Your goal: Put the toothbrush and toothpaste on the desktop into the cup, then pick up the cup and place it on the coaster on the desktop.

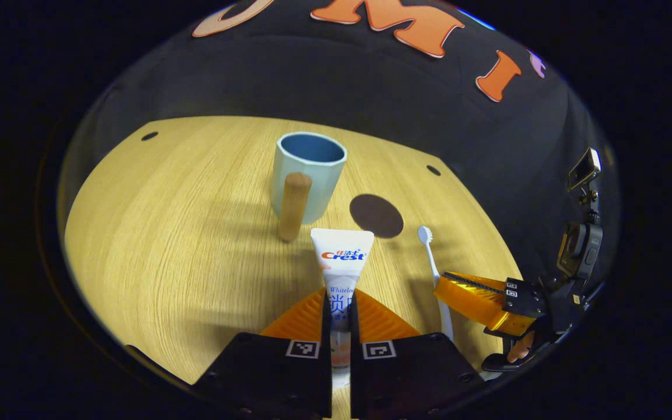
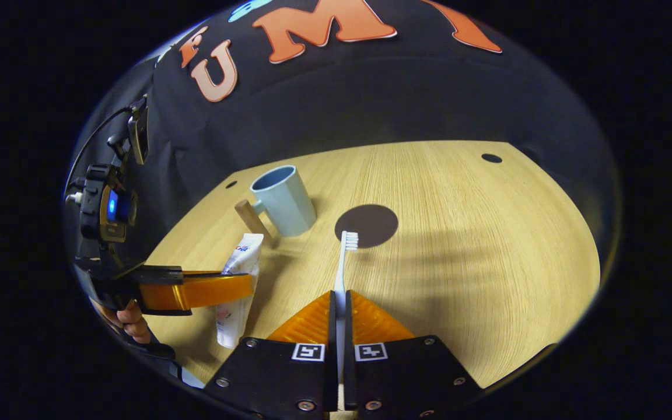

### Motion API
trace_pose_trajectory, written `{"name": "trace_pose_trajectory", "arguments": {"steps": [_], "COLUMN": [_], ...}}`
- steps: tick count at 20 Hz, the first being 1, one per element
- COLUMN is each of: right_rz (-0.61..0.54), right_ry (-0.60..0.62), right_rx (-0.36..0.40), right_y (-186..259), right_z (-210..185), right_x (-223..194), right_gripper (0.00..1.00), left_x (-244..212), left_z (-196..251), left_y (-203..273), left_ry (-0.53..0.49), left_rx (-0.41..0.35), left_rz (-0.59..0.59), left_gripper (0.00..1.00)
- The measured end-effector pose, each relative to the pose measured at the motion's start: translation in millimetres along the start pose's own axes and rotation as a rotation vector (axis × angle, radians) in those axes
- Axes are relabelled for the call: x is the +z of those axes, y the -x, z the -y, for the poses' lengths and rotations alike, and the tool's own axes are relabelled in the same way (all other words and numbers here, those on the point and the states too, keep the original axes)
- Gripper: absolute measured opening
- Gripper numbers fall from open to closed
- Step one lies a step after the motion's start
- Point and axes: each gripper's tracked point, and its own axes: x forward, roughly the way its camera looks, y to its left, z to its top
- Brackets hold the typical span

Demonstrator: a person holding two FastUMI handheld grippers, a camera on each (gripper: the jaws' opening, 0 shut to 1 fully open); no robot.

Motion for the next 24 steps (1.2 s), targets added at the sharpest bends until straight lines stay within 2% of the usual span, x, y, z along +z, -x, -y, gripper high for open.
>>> {"name": "trace_pose_trajectory", "arguments": {"steps": [5, 11, 19, 24], "right_rz": [0.155, 0.299, 0.38, 0.442], "right_ry": [-0.014, 0.017, 0.045, 0.082], "right_rx": [0.039, 0.059, 0.064, 0.067], "right_y": [11.8, 27.5, 30.9, 34.2], "right_z": [-8.2, -13.0, -17.7, -20.4], "right_x": [39.5, 81.2, 119.4, 140.4], "right_gripper": [0.05, 0.04, 0.04, 0.04], "left_x": [31.4, 61.5, 100.2, 152.7], "left_z": [-9.0, -22.5, -34.0, -30.6], "left_y": [16.5, 32.1, 42.8, 41.2], "left_ry": [-0.057, -0.074, -0.086, -0.082], "left_rx": [-0.002, -0.011, -0.018, -0.057], "left_rz": [0.201, 0.432, 0.625, 0.733], "left_gripper": [0.12, 0.12, 0.12, 0.12]}}
